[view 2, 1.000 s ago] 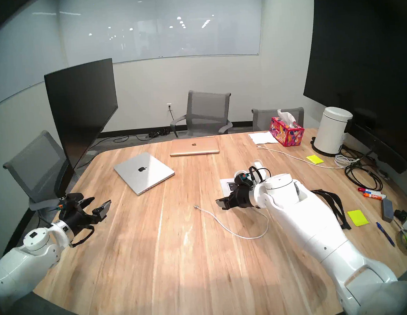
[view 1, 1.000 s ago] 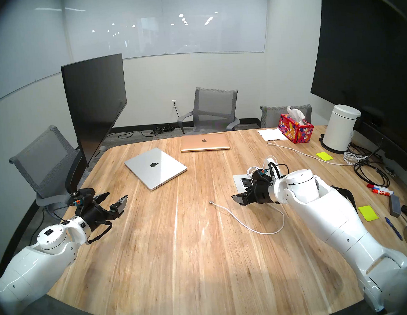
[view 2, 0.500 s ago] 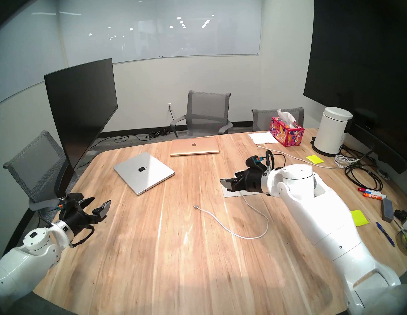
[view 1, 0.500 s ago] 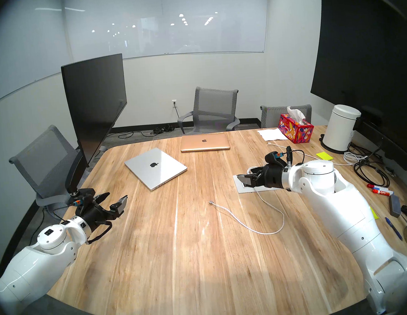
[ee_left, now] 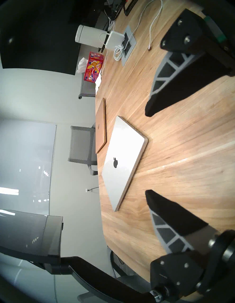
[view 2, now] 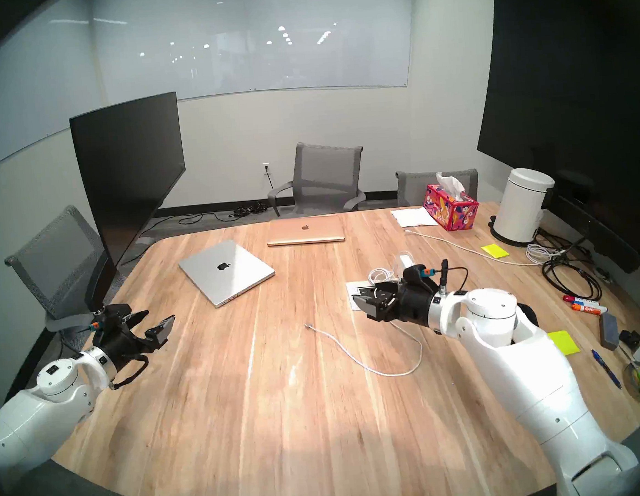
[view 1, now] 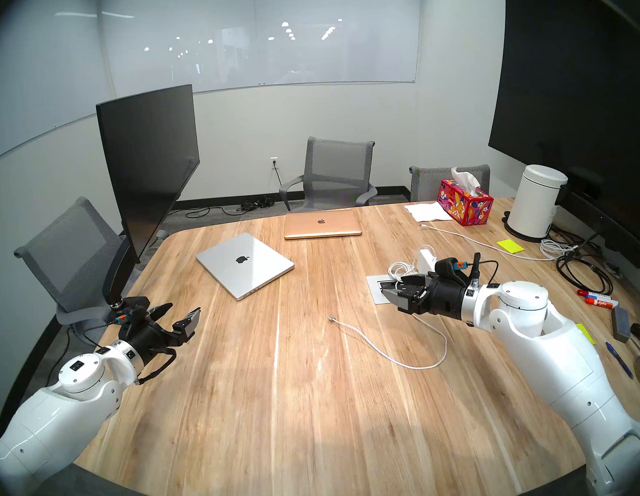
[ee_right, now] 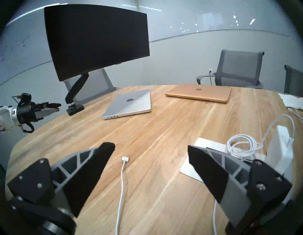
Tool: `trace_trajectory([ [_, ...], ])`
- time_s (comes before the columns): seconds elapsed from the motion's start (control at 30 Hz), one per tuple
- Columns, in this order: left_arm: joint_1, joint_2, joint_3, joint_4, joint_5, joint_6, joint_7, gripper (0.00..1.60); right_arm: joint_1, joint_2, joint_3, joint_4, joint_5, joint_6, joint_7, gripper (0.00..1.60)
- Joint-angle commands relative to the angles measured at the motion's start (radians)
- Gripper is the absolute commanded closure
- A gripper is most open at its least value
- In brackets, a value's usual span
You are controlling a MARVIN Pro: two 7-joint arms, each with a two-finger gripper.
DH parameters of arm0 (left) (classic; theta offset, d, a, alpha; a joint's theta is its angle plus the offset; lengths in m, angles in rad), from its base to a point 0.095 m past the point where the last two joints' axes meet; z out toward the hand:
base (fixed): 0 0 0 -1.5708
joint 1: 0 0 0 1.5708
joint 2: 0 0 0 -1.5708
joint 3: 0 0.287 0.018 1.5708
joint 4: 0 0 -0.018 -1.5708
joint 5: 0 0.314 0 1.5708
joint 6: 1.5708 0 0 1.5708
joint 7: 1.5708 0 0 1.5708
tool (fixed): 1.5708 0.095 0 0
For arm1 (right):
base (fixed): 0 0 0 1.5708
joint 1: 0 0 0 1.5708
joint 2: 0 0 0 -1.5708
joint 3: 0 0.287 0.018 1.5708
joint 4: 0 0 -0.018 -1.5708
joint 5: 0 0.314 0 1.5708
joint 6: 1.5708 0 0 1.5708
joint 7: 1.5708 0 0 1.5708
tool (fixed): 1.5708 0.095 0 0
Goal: Unplug the charging cable from the port of the MacBook and lay it on the desk
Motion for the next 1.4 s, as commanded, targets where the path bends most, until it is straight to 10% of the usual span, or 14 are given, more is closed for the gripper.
trace_trajectory([
  [0.0, -0.002, 0.004, -0.012, -0.013, 0.000, -0.010, 0.002, 0.00, -0.046, -0.029, 0.051, 0.019, -0.037, -0.121, 0.032, 0.00],
  [1.37, -0.001, 0.004, -0.012, -0.013, 0.000, -0.011, 0.002, 0.00, -0.023, -0.045, 0.059, 0.063, -0.046, -0.185, 0.068, 0.00],
])
